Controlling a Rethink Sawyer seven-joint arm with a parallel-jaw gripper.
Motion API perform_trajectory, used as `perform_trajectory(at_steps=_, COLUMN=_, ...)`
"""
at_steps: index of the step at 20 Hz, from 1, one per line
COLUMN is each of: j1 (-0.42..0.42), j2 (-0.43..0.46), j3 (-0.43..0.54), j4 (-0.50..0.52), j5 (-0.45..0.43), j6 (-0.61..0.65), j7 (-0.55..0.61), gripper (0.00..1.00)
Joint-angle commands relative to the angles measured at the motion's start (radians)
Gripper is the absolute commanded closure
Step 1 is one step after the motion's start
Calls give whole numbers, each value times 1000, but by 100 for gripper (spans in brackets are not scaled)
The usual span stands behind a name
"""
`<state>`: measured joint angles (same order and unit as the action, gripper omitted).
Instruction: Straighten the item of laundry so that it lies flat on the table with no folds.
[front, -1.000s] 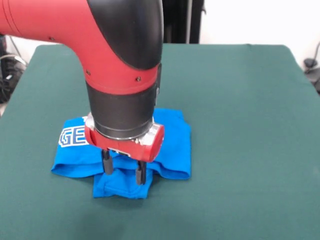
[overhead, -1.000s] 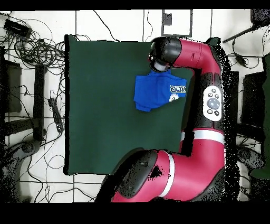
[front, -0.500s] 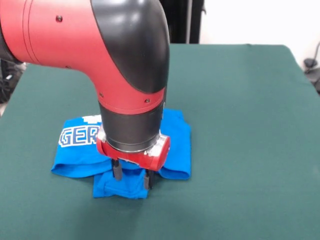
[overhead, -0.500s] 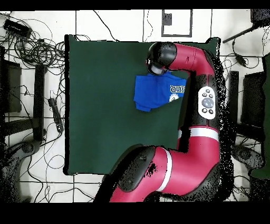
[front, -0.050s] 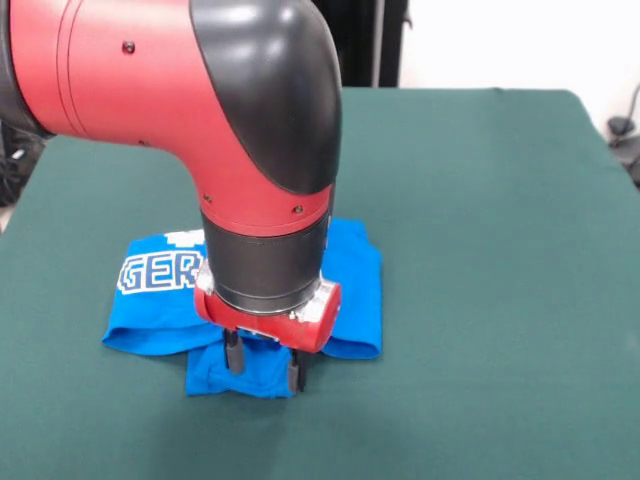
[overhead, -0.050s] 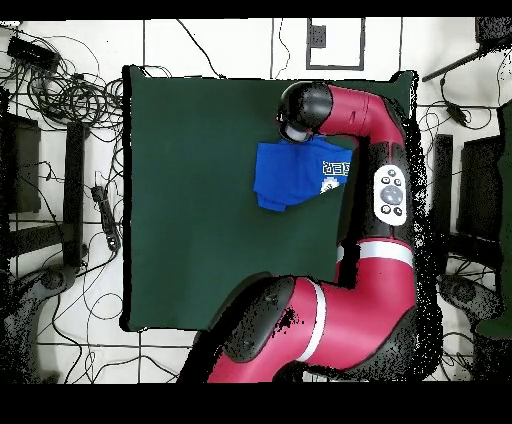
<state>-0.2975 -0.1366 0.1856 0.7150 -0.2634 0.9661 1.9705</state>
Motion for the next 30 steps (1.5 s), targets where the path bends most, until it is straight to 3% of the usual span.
perform_trajectory(at_steps=1, j1=23, j2=-13, j3=58, j4=167, j5=-16, j6=-45, j7=-116, gripper=0)
perform_trajectory(at_steps=19, j1=13, j2=-84, j3=41, j4=391, j5=-64, j6=-194, j7=-87, gripper=0)
perform_trajectory(at_steps=20, j1=1, j2=-88, j3=59, j4=405, j5=-70, j6=-206, j7=-109, gripper=100)
perform_trajectory(at_steps=24, j1=-3, j2=-92, j3=64, j4=395, j5=-75, j6=-197, j7=-130, gripper=100)
perform_trajectory(at_steps=26, j1=5, j2=-122, j3=45, j4=423, j5=-69, j6=-241, j7=-54, gripper=100)
perform_trajectory(at_steps=30, j1=9, j2=-152, j3=43, j4=447, j5=-54, j6=-201, j7=-41, gripper=100)
